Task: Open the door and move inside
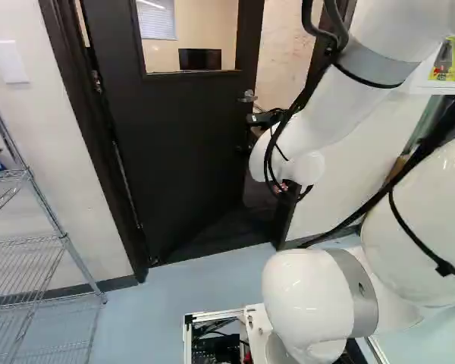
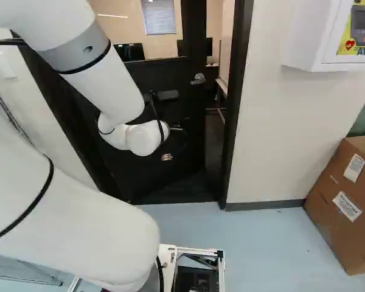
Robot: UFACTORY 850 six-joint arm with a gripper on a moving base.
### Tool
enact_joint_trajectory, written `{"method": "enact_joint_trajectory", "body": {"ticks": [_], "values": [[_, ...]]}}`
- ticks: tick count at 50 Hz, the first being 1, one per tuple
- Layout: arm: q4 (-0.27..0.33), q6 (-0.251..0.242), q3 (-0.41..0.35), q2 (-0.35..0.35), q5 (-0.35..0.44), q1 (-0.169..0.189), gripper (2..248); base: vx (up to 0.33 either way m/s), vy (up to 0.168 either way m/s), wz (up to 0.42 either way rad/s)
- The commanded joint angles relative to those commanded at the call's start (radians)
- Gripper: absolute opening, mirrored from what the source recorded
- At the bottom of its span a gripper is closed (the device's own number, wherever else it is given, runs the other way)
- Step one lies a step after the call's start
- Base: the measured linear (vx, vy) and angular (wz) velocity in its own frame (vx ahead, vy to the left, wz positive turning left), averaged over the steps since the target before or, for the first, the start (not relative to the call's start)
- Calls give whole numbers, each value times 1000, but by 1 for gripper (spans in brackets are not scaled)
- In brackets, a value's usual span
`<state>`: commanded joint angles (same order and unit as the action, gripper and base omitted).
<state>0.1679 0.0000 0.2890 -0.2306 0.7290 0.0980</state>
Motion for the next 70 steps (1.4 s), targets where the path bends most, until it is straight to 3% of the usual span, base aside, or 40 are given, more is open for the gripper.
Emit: {"method": "enact_joint_trajectory", "body": {"ticks": [26,70], "values": [[0,0,0,0,0,0,247,59,73,205],[0,0,0,0,0,0,247,65,32,0]]}}
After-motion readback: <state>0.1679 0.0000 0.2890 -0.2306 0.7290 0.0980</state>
